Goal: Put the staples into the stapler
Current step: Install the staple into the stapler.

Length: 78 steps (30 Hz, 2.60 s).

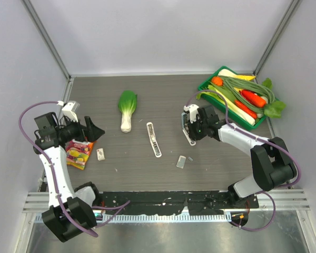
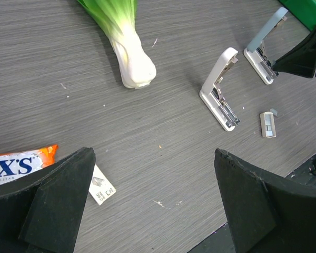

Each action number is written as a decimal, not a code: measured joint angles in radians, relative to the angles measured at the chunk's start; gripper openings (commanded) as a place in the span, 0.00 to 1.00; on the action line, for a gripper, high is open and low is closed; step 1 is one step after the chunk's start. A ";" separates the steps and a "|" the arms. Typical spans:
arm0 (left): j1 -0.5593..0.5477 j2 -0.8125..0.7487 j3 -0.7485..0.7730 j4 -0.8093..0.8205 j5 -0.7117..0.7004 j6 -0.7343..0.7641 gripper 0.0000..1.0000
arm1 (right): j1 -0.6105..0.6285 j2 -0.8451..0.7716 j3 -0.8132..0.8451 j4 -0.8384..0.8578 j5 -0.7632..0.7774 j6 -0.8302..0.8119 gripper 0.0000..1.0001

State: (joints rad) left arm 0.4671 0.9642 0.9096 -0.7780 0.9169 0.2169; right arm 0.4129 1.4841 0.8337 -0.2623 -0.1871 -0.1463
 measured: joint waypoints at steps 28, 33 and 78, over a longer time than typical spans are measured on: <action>0.006 0.000 0.000 0.000 0.003 0.000 1.00 | -0.016 0.000 0.000 0.000 -0.017 0.011 0.14; 0.007 0.000 0.000 0.000 0.003 0.000 1.00 | -0.016 0.000 0.000 0.000 -0.018 0.014 0.15; 0.019 0.000 -0.003 0.000 0.011 0.001 1.00 | -0.013 0.009 0.000 -0.005 -0.023 0.014 0.22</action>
State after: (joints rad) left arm 0.4866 0.9646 0.9062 -0.7784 0.9279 0.2176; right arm 0.4000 1.4929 0.8337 -0.2672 -0.2104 -0.1322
